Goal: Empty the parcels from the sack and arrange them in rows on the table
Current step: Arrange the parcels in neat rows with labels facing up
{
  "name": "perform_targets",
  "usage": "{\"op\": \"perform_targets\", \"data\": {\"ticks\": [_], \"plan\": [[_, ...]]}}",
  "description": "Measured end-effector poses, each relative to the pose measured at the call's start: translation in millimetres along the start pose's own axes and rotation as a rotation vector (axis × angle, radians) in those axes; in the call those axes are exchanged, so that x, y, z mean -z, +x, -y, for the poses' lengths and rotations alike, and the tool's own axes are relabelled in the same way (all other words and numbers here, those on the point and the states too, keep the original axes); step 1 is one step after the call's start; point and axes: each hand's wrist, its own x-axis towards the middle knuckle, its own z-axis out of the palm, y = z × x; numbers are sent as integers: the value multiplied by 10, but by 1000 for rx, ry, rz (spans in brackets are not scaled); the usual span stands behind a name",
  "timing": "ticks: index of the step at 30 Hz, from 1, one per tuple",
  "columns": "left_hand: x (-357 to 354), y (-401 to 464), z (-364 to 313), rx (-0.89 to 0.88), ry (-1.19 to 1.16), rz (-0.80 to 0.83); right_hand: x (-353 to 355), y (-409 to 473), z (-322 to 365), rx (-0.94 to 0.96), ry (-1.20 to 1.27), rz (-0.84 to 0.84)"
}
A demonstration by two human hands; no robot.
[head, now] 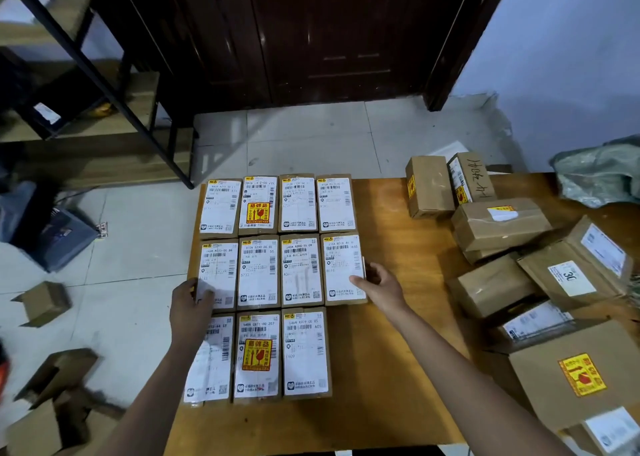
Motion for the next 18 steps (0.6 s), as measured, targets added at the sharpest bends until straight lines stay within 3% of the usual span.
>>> {"op": "perform_targets", "data": {"ticks": [15,18], "plan": [[-6,-2,-33,-13,-26,16,-23,1,-6,51,-124,-12],[21,-41,-107,22,-55,-43,23,-18,-6,46,-164,-14]]}}
